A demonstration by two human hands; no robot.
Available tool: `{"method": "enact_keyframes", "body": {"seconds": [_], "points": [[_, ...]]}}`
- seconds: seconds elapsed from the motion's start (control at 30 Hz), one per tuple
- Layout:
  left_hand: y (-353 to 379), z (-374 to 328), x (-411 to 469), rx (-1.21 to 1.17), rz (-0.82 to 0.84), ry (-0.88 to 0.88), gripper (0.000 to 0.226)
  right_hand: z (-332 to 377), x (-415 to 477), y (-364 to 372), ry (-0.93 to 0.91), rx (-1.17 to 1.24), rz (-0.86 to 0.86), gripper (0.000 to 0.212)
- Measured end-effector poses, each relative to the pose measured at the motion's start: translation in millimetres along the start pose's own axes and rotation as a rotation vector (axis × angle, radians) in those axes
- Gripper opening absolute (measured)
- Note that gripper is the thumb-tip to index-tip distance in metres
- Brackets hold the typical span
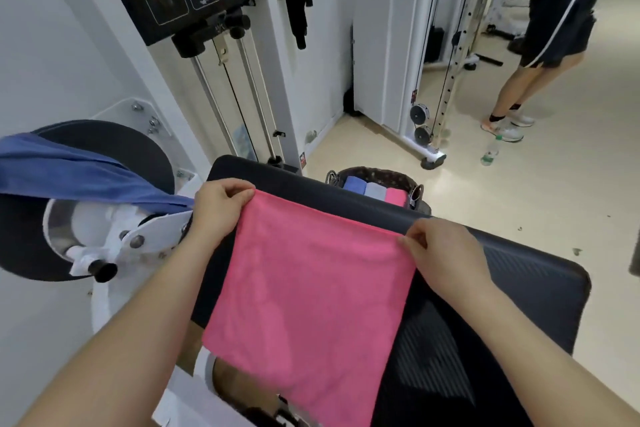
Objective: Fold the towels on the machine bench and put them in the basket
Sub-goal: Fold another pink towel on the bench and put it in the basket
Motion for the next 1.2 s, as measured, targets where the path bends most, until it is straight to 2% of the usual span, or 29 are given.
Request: {"method": "enact_keyframes", "body": {"seconds": [0.43,0.73,0.83,0.9,1.0,1.07,1.2], "points": [[32.0,-8.1,41.9,0.061,-0.036,0.092,0.018,-8.1,32.9,-3.9,0.073,0.028,-0.117,0.015],[35.0,-10.2,48.3,0.04,-0.108,0.039,0.011,-3.7,34.4,4.9,0.084,-0.12,-0.137,0.023],[33.4,-10.5,44.5,0.009,-0.108,0.022,0.014,2.1,29.4,4.4,0.038,-0.204,-0.229,0.024],[26.7,-7.0,34.1,-0.061,-0.093,0.002,0.018,12.8,16.2,-0.3,-0.076,-0.191,-0.27,0.03],[6.5,14.9,-2.9,-0.065,-0.07,-0.024,0.015,32.2,-22.8,-1.9,-0.341,-0.12,-0.168,0.025],[-7.5,44.6,-39.4,-0.029,-0.046,-0.071,0.014,39.3,-60.2,11.4,-0.42,-0.08,-0.024,0.018],[-18.8,117.6,-103.9,0.031,-0.048,-0.244,0.016,35.8,-119.3,55.4,-0.237,0.041,0.302,0.022]]}}
Point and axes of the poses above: each hand's wrist, its own x-axis towards the middle knuckle, its own y-axis out of the palm, z = x × y, the point moved 4 cm from there along x, towards the middle knuckle, and after that the axes turned 10 degrees about -y, right-handed, at the moved point
